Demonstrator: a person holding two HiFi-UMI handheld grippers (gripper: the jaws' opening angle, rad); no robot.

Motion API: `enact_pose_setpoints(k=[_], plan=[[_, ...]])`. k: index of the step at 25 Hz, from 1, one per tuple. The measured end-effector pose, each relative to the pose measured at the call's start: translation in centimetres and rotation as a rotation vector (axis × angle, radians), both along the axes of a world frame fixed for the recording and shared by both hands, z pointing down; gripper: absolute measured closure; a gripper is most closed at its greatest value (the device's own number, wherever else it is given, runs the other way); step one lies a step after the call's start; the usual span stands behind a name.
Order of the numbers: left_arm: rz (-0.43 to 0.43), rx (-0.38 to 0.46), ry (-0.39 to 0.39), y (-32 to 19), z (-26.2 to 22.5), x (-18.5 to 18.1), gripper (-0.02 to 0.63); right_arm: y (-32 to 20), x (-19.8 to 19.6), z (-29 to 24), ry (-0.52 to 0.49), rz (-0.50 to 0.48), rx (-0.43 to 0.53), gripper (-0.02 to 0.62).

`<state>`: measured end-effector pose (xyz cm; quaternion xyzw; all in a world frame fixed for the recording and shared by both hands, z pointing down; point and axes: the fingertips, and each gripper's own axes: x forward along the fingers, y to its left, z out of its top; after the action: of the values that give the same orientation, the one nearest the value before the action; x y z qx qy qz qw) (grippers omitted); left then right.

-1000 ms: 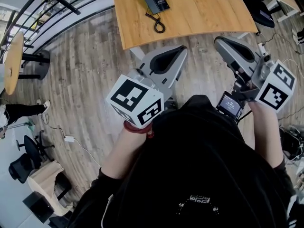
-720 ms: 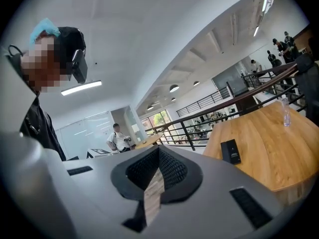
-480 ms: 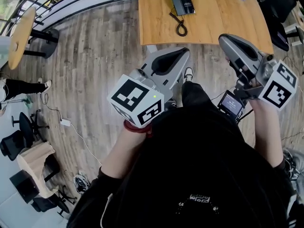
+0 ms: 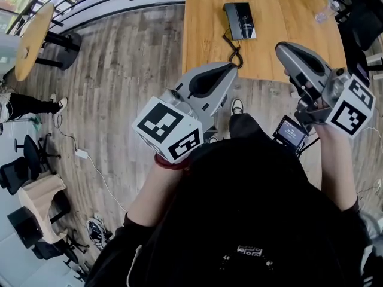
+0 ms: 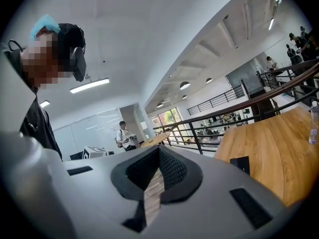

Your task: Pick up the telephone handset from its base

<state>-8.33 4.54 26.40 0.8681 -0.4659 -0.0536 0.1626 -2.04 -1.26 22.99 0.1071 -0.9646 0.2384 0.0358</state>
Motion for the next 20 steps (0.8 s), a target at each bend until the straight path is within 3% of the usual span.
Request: enact_pose_setpoints(k=[20], plan=[[-0.040,-0.029,-0.013,-15.0,-1.6,1.0,0.600,-15.6,1.3,0.1,-0.041,-0.052,-0.044,0.578]])
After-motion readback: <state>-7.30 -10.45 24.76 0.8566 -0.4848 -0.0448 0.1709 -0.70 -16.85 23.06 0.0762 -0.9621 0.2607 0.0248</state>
